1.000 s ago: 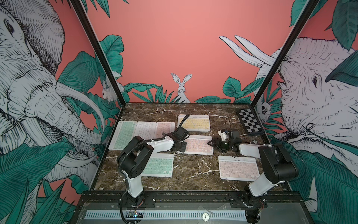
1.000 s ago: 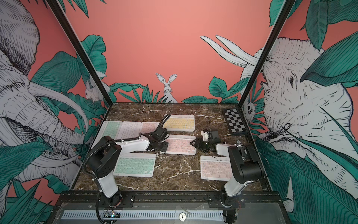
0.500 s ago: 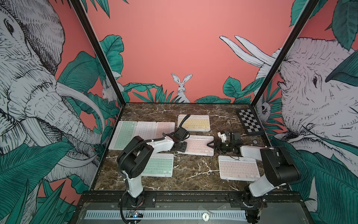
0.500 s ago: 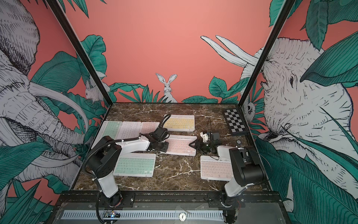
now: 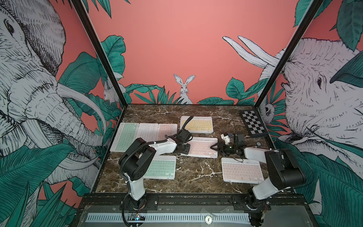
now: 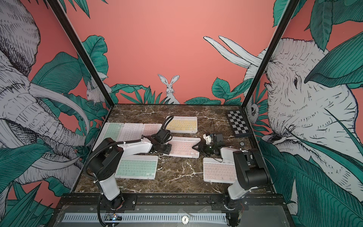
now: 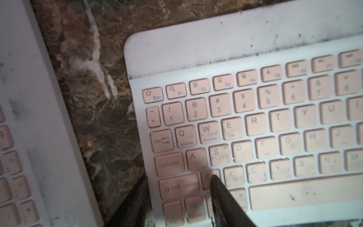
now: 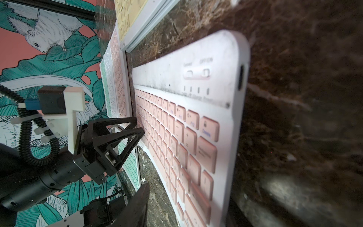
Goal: Stack the numeric keypads
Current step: Pick up the numeric keypad from the center of the board.
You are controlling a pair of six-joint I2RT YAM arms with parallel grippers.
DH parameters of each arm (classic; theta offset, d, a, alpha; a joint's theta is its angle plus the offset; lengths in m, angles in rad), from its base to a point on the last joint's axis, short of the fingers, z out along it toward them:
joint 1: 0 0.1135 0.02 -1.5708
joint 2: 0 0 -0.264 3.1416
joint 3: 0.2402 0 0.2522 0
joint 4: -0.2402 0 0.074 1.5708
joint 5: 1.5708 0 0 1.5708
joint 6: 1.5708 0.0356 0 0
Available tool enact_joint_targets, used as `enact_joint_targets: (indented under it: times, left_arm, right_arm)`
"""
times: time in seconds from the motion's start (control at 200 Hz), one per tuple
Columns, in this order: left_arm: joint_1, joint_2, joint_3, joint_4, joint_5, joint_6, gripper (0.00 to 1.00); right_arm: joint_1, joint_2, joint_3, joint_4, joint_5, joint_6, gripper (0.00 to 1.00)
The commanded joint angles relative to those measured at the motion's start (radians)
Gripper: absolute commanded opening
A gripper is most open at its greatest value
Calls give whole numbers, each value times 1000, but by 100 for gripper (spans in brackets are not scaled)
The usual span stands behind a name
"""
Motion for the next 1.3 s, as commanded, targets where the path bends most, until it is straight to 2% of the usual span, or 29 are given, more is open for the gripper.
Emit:
enact_joint_targets:
  times: [0.0, 0.23, 0.47, 0.685, 0.97, 1.176, 1.296]
  left_arm:
    - [-42, 20, -38, -17, 102, 6, 52]
    - [-49, 21, -34, -16, 101, 2, 52]
    - [-53, -3, -34, -23, 87, -5, 52]
    - [-55, -84, -43, -58, -30, -27, 52]
    - [-53, -253, 25, -187, -144, -42, 54]
    - [-47, -272, 127, -322, -200, -52, 55]
    - [-14, -292, 146, -353, -182, -82, 55]
  right_arm:
    - [12, -18, 29, 56, -79, -9, 51]
    - [16, -5, 28, 74, -82, 3, 45]
    - [17, -19, 24, 56, -72, -3, 26]
    - [17, -51, 20, 27, -79, -7, 0]
    - [16, -160, 81, -51, -116, 15, 0]
    - [15, -177, 160, -17, -176, 88, 0]
    - [15, -164, 225, -16, -189, 88, 0]
